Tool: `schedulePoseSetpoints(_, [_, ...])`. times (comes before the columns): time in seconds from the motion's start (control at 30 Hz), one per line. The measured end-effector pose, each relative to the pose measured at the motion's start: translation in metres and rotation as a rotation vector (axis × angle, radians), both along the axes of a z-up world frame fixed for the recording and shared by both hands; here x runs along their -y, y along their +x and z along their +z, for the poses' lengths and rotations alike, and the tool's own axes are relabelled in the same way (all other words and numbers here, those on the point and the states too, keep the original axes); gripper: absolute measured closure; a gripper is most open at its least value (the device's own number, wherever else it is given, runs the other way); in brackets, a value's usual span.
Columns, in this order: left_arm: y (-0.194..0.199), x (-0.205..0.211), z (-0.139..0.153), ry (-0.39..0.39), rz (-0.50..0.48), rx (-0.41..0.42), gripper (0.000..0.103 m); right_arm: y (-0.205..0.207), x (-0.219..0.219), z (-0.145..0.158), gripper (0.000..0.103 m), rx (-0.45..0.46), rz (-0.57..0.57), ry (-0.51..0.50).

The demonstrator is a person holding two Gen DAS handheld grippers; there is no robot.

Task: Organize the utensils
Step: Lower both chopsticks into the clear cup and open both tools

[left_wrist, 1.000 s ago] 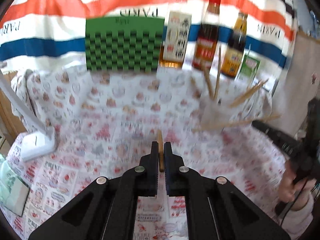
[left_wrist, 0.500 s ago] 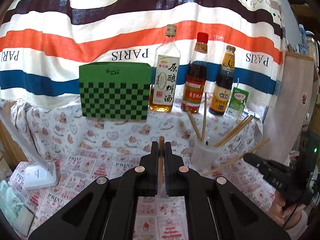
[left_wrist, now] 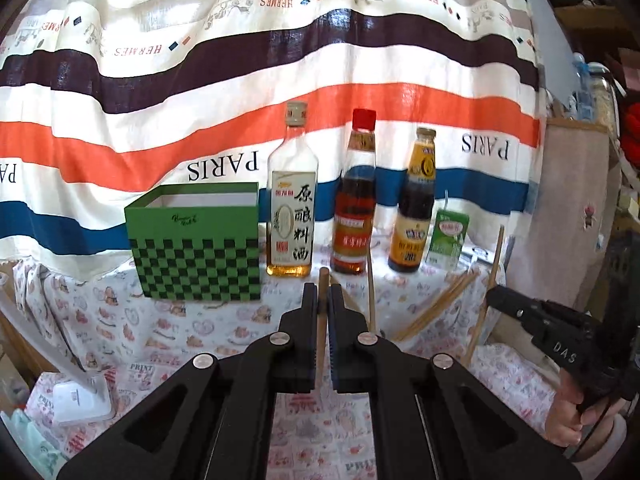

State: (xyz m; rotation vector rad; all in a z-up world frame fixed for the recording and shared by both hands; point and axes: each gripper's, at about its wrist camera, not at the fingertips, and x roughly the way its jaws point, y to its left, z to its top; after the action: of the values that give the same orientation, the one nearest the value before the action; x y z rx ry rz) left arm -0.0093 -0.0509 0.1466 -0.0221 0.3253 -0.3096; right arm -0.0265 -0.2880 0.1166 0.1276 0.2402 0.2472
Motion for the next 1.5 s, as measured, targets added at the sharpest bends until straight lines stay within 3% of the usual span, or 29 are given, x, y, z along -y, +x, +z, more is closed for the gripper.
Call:
schedulePoseSetpoints(0.1, [0.008,0.006,0.010,-0.035,-0.043,-0.012,0.099,0.007,0.003,0.017,0.099,0.028,-0.023,0.005])
schedulePoseSetpoints(0.3, [0.013,0.035,0.029,0.009,-0.102,0.054,0.099,0.027,0.013,0.036,0.099,0.102,-0.086,0.072])
schedulePoseSetpoints(0.73, [0.060,0.075,0.046,-0.022,-0.209,0.058,0.099,0.078,0.033,0.015,0.099,0.109,-0.161,0.135])
schedulePoseSetpoints(0.97, [0.085,0.083,0.031,-0.035,-0.160,0.061,0.099,0.085,0.036,0.011,0.102,0.113,-0.146,0.157])
schedulePoseSetpoints(1.1, [0.094,0.077,0.031,-0.090,-0.152,0.059,0.099,0.090,0.033,0.010,0.102,0.076,-0.112,0.137])
schedulePoseSetpoints(1.23, [0.100,0.078,0.033,-0.099,-0.138,0.079,0.099,0.097,0.037,0.010,0.102,0.002,-0.084,0.163])
schedulePoseSetpoints(1.5, [0.114,0.081,0.026,-0.125,-0.128,0.063,0.099,0.101,0.039,0.010,0.101,-0.052,-0.058,0.149])
